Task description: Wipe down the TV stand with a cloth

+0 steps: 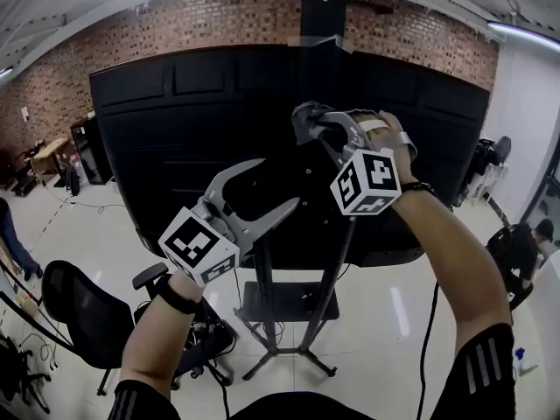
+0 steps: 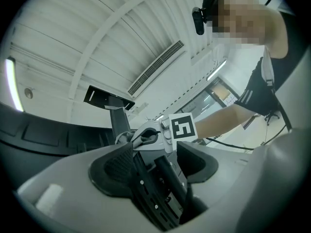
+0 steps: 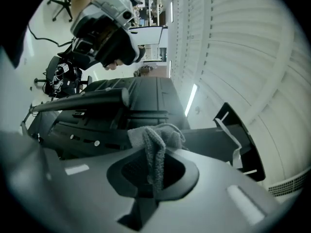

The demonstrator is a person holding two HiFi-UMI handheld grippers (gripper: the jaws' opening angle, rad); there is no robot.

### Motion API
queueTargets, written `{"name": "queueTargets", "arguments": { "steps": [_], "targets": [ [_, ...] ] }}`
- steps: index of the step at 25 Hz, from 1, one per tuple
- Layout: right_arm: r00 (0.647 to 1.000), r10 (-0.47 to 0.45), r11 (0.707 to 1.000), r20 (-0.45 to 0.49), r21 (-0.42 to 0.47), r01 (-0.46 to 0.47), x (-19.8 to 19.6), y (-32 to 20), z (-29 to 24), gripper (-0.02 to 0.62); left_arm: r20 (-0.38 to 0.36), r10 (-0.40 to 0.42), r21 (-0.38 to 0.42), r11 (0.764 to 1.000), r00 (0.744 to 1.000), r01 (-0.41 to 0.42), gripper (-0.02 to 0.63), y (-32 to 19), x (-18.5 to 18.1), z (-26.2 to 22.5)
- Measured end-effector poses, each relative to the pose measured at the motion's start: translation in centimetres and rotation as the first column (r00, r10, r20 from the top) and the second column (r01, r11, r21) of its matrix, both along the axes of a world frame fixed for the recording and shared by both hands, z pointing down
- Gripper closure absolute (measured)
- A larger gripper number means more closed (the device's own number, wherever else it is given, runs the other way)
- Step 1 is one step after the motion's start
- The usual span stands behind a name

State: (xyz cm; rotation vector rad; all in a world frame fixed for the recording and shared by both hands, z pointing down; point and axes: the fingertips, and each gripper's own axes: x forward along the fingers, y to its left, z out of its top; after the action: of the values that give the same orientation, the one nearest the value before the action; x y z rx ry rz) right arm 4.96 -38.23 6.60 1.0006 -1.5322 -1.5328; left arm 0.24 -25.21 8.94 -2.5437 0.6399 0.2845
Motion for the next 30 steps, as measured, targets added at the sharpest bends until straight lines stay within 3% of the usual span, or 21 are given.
{"name": "queueTargets", "arguments": {
  "steps": [10,15,20,24,30],
  "targets": [
    [0.987,0.062,0.996,-0.147,-0.051,-0.070,-0.8,-0.1,9.0,0.568,0.002,-0.021,-0.034,0.999,1.000,0.021,0.299,1.0,-0.3,5.9],
    [0.960,0.138,0.990,-0.242,0.041,-0.132,-0.6,-0.4,10.7,0.566,0.000,-0.014,-0.042,0.999,1.000,0.014,0.299,1.0,-0.5,8.3],
    [0.921,0.166,0.986,-0.352,0.056,-0.157,-1.5,0.3,13.3,0.568,-0.005,-0.005,-0.095,0.996,1.000,0.005,0.299,1.7,-0.5,10.7],
    [0.884,0.206,0.975,-0.419,0.014,-0.221,-0.7,-0.5,17.8,0.569,0.003,-0.002,-0.144,0.990,1.000,0.003,0.299,1.5,-0.6,13.1],
    [0.903,0.183,0.967,-0.389,-0.093,-0.236,-1.3,0.2,24.4,0.569,-0.014,-0.024,-0.250,0.968,1.000,0.019,0.299,0.7,-1.8,16.5]
  ]
}}
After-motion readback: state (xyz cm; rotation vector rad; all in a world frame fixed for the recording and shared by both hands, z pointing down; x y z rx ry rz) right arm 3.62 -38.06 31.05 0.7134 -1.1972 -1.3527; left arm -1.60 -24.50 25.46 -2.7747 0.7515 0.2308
